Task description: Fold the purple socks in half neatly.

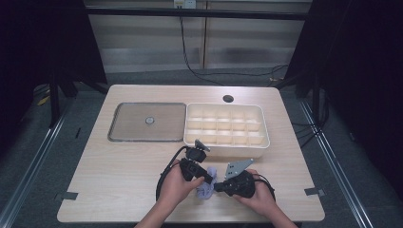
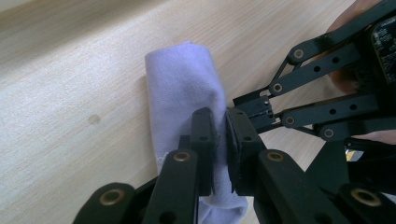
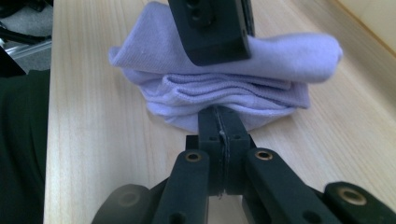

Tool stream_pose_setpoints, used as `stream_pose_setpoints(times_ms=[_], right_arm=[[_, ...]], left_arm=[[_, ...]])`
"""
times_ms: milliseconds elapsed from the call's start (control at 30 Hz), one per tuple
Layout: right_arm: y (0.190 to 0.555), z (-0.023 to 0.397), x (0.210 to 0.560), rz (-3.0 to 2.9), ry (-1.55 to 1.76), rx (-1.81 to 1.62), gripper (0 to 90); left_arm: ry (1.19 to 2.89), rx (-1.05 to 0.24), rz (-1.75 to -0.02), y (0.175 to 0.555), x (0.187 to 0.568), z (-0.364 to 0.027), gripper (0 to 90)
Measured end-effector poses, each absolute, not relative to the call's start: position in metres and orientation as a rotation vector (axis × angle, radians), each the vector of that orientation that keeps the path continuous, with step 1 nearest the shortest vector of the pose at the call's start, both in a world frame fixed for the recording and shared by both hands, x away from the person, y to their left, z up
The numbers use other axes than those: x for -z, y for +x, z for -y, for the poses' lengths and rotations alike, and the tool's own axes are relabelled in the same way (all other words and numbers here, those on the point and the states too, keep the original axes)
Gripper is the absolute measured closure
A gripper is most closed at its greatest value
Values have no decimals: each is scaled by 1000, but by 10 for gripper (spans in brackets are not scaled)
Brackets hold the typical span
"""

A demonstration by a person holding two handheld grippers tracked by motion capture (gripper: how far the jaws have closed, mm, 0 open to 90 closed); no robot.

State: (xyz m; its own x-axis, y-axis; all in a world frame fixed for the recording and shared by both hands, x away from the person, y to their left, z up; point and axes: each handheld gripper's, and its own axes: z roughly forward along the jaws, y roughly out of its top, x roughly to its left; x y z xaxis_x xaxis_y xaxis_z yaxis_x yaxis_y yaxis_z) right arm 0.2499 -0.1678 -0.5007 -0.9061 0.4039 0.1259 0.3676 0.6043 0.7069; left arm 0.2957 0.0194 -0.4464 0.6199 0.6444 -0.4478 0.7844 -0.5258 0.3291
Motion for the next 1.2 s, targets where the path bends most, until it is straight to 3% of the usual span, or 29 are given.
stream_pose_setpoints(times_ms=[367,1200], right_arm=[[249,163,501,-2771,653,-1214,887],[259,198,486,-2644,791,-1236,892]], left_arm=[[2366,351,-1106,294,450,-15,814],[2359,291,-1060,282,463,-11,817]])
